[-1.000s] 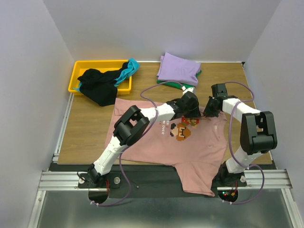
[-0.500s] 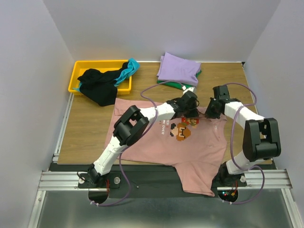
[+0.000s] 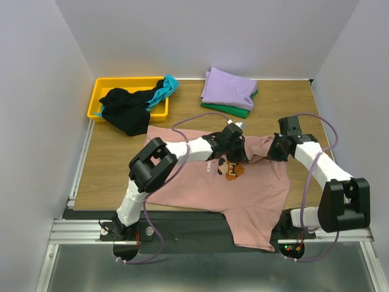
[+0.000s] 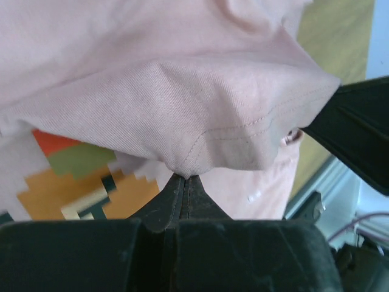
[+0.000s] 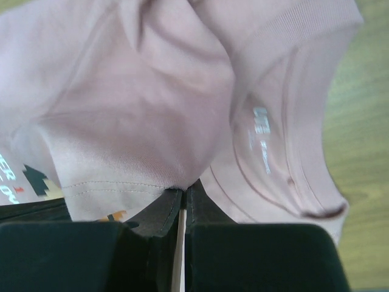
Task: Fold and stack the t-shirts
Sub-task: Fold the tshirt
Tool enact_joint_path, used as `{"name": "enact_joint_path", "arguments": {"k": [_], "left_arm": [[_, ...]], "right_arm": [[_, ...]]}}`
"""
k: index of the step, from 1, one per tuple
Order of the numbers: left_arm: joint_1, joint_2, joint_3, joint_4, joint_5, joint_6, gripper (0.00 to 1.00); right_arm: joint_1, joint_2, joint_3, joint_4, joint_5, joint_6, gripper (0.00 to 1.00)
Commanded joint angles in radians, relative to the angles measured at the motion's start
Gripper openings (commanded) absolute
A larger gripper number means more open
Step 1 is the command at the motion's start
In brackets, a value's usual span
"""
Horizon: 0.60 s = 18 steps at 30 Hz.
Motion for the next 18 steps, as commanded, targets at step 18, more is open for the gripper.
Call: {"name": "enact_joint_path", "arguments": {"k": [18], "left_arm": [[-0.017,-0.187,-0.159,-0.063,0.076,0.06,0.0]], "right_arm": [[-0.004,-0.074,-0.075,-0.227,0.08,0.035,0.13]]}}
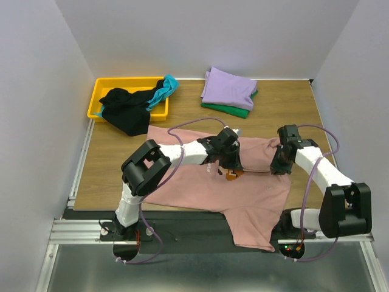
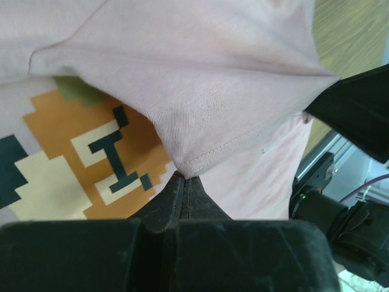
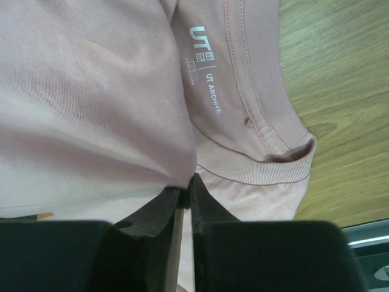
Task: Fold and stack the t-shirts
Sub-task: Fold the tshirt
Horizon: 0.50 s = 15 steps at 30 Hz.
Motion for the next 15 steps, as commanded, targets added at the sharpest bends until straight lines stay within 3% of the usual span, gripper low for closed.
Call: {"name": "enact_joint_path", "arguments": {"k": [1,2,3,7,8,11,12,14,15], "left_arm": [[-0.008,-0.079,-0.033,-0.029,0.016,0.033,0.0],[-0.008,-0.08,-0.036,-0.037,0.016,0.036,0.01],[-0.011,-0.082,-0.045,-0.04,0.022,0.037,0.11],[-0.024,-0.106,-0.071,-0.052,0.03,0.054,0.5],[-0.033,-0.114,-0.077,-0.06,0.027,0.06,0.65],[-0.039,-0.162,-0.108,-0.087,0.011,0.088,0.75],[-0.039,-0.177,-0.119,-0.095,0.004,0.092,0.77],[-0.039,-0.237,-0.149,-0.119,-0.054,0.105,0.83],[-0.038,-0.258,-0.159,-0.124,-0.077,0.106,0.85]], "right_arm": [[-0.004,-0.006,-0.004,-0.033,0.024,0.006,0.16],[-0.004,-0.009,-0.009,-0.036,0.023,0.005,0.21],[-0.004,-0.017,-0.013,-0.039,0.023,0.006,0.32],[-0.006,-0.05,-0.019,-0.051,0.009,0.008,0.41],[-0.004,-0.06,-0.015,-0.053,0.016,0.008,0.43],[-0.004,-0.09,0.02,-0.06,0.012,-0.006,0.65],[-0.004,-0.098,0.043,-0.062,0.001,-0.013,0.79],[-0.004,-0.129,0.071,-0.06,-0.02,-0.03,0.89],[-0.004,-0.139,0.089,-0.051,-0.028,-0.033,0.99]]}}
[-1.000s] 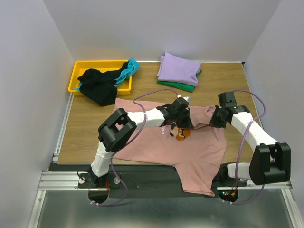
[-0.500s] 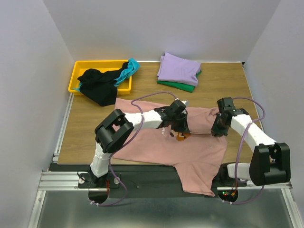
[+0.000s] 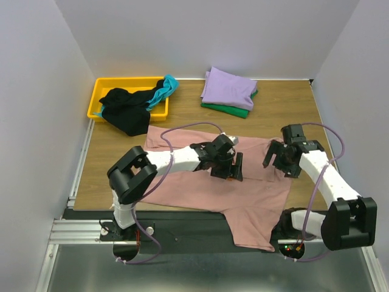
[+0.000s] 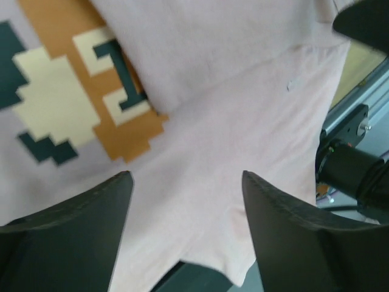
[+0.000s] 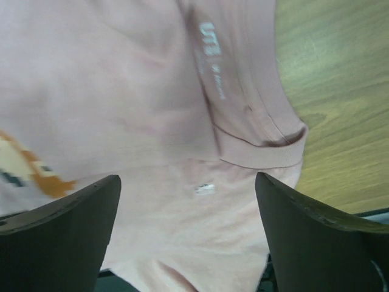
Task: Fold and stack the t-shirts
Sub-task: Fold the tshirt
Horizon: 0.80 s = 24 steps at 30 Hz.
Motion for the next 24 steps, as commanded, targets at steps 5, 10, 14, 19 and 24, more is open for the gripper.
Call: {"name": "enact_joint_path", "arguments": {"k": [5,10,14,19,24], "left_arm": [[0.042,-0.247,-0.047,-0.059,-0.231,0.051,0.93],[0.186,-0.292,-0.077,-0.046,-0.333,0.066,0.95],[0.331,-0.292,-0.116,0.023,-0.406,0.075,0.96],[0.481,-0.209,-0.117,0.058,-0.408,0.079,0.97],[0.576,-0.112,-0.122,0.092,-0.379,0.083,0.97]], "right_arm": [[-0.004,-0.047,0.14,0.105,-0.13,-0.029,1.0],[-0.004,0.091,0.177,0.281,-0.156,-0.031,1.0],[-0.004,0.246,0.232,0.398,-0.103,-0.054,1.0],[-0.006,0.433,0.325,0.435,-0.04,-0.059,1.0],[-0.012,0.568,0.354,0.443,0.014,-0.06,1.0]]}}
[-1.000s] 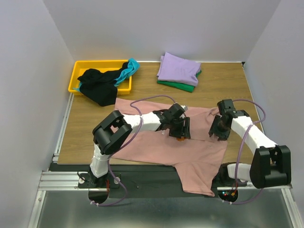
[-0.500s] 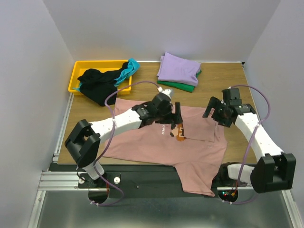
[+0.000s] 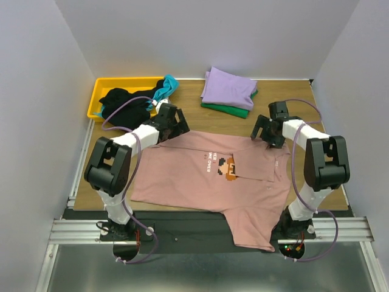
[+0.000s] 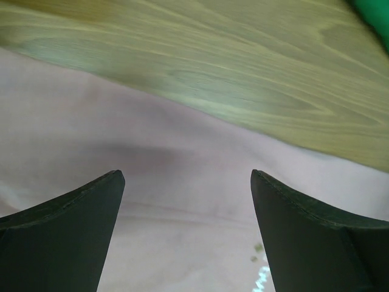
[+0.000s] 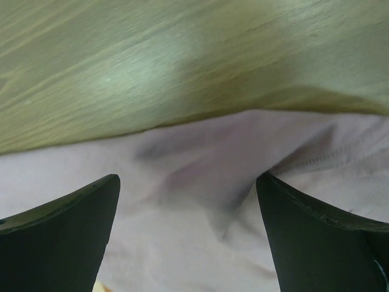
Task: Fold and stack the t-shirts
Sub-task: Fold the tshirt
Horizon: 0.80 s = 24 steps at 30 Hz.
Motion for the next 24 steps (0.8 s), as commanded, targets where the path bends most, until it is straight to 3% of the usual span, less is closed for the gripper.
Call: {"name": "enact_joint_path", "arguments": {"k": [1,8,24], "left_arm": [[0.065,0.068,-0.02,0.034,-0.01,0.022,0.97],[0.156,0.121,-0.053,0.068,-0.022,0.022,0.98],[0.198,0.159,-0.005,-0.006,-0.034,0.022,0.98]], "right_arm": [[-0.015,0.056,0.041,0.049,0.072,-0.021,1.0],[-0.049,0.136,0.088,0.055,0.083,-0.065,1.0],[-0.08,0.297,0.257,0.055,0.069,-0.271,1.0]]}}
